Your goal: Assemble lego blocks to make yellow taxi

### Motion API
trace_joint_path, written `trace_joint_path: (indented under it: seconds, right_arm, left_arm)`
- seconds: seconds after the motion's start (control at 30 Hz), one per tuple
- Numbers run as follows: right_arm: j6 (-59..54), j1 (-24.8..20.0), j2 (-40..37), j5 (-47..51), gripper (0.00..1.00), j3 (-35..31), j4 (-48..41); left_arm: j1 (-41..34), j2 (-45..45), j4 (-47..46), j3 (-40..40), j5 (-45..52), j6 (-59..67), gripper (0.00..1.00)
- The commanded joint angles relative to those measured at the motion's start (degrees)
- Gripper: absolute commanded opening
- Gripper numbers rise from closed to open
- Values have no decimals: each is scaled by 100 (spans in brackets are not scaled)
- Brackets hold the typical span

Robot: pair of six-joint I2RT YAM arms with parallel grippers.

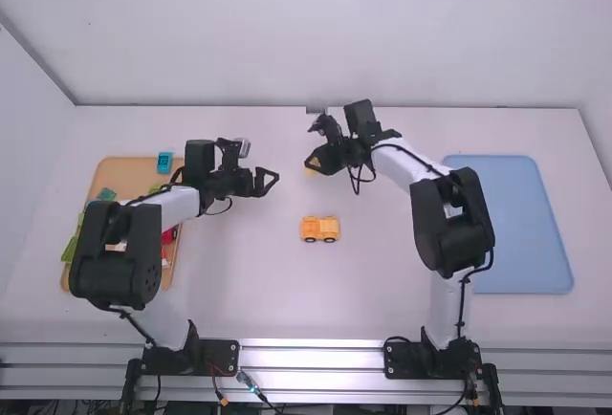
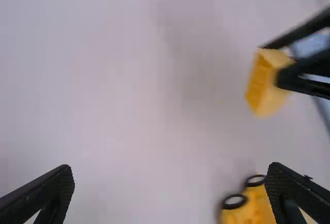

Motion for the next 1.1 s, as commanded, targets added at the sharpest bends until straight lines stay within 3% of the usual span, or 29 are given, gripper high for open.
trace_joint_path:
  seconds: [0.0,0.1,0.37,0.47,0.7,0.87,1.07]
  right_arm:
    - [-1318,404,-343,916,6,503,-546]
    - [-1628,715,-264,1270,6,651,-1038]
    - [-1991,1484,131,2050,4,938,-1565]
    - [-2398,1764,310,2232,5,1176,-1882]
    - [-2691,2157,831,2791,4,1655,-2472]
    - [-3016,2243,1375,3023,0,2059,-3053]
    - [-3104,2444,1609,3235,0,2240,-3440]
  left_arm:
    - [26,-83,-68,85,-798,581,99]
    - [24,-330,-247,85,-1469,627,99]
    - [24,-2251,-1320,-15,-3436,1075,99]
    - [26,-3362,-1178,-415,-4041,1056,99]
    - [28,-5287,-295,-1788,-4363,1071,99]
    - [24,-6387,-31,-2581,-4597,835,99]
    - [24,-6883,-83,-2767,-5270,761,99]
